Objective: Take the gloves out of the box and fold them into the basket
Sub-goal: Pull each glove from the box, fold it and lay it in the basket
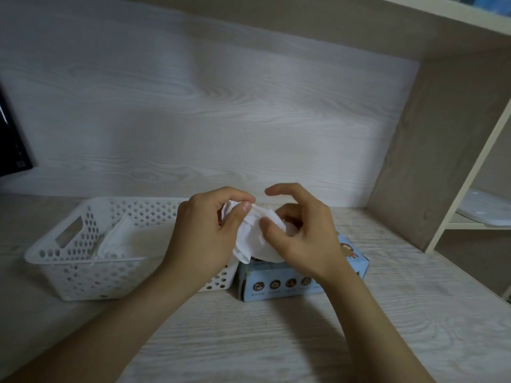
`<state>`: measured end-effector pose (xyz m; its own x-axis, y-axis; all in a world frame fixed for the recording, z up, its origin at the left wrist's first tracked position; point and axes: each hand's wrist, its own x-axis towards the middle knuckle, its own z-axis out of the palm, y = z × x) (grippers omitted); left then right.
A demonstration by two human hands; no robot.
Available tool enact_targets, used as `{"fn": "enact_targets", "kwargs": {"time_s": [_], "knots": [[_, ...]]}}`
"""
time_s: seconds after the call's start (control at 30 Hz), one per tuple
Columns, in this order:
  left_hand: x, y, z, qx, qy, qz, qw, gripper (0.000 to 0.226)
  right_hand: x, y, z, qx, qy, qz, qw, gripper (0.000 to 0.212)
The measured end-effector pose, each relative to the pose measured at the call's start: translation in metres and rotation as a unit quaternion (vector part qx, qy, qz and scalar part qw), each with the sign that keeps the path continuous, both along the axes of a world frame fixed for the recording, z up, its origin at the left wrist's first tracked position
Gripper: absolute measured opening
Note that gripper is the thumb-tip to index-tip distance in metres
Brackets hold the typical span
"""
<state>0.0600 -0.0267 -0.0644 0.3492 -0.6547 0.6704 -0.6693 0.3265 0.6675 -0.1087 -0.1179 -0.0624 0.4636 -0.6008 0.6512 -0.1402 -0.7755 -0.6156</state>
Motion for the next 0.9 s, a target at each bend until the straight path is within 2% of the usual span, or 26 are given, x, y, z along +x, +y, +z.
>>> {"fn": "enact_targets", "kwargs": {"time_s": [0.07,0.17,0.23,0.33,0.37,0.47,0.57,0.7,0.9], "knots": [[0.004,-0.002,0.001,0.004,0.016,-0.008,1.0,0.013,-0.003,-0.002,0.002,0.024,0.025,-0.005,0.999,0.006],[0.01,-0.004,0.002,0.003,0.042,0.0,0.999,0.015,-0.006,-0.004,0.006,0.105,-0.02,0.021,0.994,0.029],[0.011,-0.003,0.005,-0.004,0.06,0.003,0.998,0.016,-0.01,-0.003,0.012,0.204,-0.089,0.074,0.972,0.031],[0.012,-0.002,0.008,-0.019,0.066,0.011,0.998,0.012,-0.016,-0.001,0.019,0.325,-0.17,0.161,0.916,0.026],[0.013,-0.002,0.009,-0.019,0.069,0.018,0.997,0.011,-0.017,-0.003,0.019,0.33,-0.168,0.156,0.916,0.025],[0.016,-0.002,0.009,-0.011,0.062,0.043,0.997,0.009,-0.015,-0.005,0.018,0.281,-0.106,0.045,0.953,0.022],[0.019,-0.002,0.008,0.004,0.04,0.071,0.997,0.013,-0.011,-0.011,0.014,0.234,-0.078,-0.029,0.969,0.018],[0.022,-0.003,0.009,0.007,0.024,0.095,0.995,0.016,-0.009,-0.011,0.011,0.229,-0.057,-0.022,0.971,0.014],[0.032,-0.005,0.015,0.024,0.026,0.117,0.993,0.029,-0.006,-0.013,0.004,0.164,-0.019,0.018,0.986,0.012]]}}
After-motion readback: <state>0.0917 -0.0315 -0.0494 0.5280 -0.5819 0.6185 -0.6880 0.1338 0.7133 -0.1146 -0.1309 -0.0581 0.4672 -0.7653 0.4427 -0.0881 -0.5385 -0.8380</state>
